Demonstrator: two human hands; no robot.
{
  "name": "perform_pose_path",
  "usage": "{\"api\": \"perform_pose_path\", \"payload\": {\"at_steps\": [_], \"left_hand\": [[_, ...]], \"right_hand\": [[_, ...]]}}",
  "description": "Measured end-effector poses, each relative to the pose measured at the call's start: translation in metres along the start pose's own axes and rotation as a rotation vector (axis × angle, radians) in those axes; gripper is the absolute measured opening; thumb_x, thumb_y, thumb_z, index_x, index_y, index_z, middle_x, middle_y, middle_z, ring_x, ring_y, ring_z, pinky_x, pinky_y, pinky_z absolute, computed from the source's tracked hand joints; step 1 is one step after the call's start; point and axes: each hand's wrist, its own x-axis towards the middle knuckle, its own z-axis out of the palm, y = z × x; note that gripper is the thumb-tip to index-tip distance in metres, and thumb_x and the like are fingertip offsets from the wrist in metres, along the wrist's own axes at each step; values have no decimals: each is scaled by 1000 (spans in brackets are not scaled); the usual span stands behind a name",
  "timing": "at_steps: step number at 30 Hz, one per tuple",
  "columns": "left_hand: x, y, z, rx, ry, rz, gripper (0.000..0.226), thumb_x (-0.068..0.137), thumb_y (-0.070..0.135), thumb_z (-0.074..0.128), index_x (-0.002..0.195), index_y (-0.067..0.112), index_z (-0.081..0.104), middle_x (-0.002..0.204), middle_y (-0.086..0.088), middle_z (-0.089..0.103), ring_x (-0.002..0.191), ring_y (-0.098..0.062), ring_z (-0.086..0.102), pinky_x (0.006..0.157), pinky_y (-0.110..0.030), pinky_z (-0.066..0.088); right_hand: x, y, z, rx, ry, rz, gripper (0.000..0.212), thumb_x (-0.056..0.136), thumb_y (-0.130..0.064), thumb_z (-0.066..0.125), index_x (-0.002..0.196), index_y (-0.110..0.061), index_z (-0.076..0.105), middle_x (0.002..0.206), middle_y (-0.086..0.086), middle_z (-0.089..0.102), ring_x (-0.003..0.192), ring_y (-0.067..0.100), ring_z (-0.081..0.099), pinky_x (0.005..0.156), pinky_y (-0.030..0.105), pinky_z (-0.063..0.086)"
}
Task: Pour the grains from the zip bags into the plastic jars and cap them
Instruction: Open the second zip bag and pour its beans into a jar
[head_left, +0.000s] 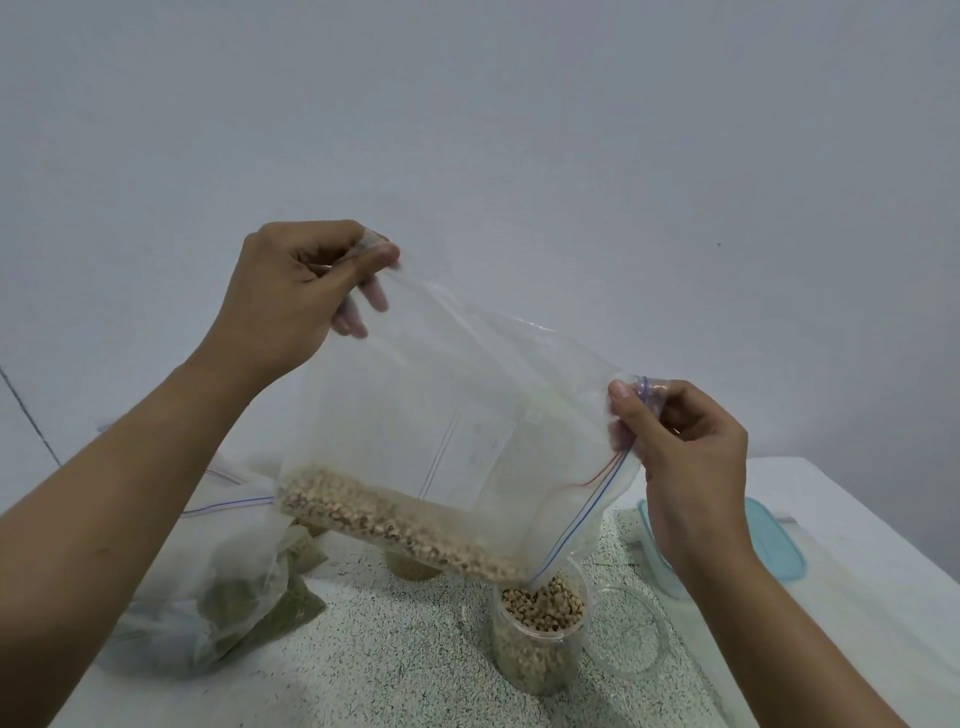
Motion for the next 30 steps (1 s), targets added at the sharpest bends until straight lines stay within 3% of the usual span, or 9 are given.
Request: {"api": "perform_pose_path", "payload": {"at_steps": [8,21,30], "left_hand": [[0,6,-2,10,-15,21,25,96,37,64,95,15,77,69,-2,71,46,-22,62,50,-22,50],[5,10,-6,38,-10,46,25,100,32,64,97,10,77,70,-1,71,47,-22,62,50,-22,49],[6,10,-3,33,-10,46,24,100,30,64,95,10,76,69,0,71,46,-22,61,50,-23,49]], "right_hand": [[-2,1,1,-41,20,-39,22,85,-7,78,84,9,62,83,12,63,62,22,60,59,27,53],[0,-1,3,-15,21,-50,30,86,-12,78,87,14,61,71,9,63,58,23,56,59,32,50],[-2,-3,2,-31,23,-28,22,86,-14,78,84,5,68,70,13,68,57,25,59,54,30,50]]}}
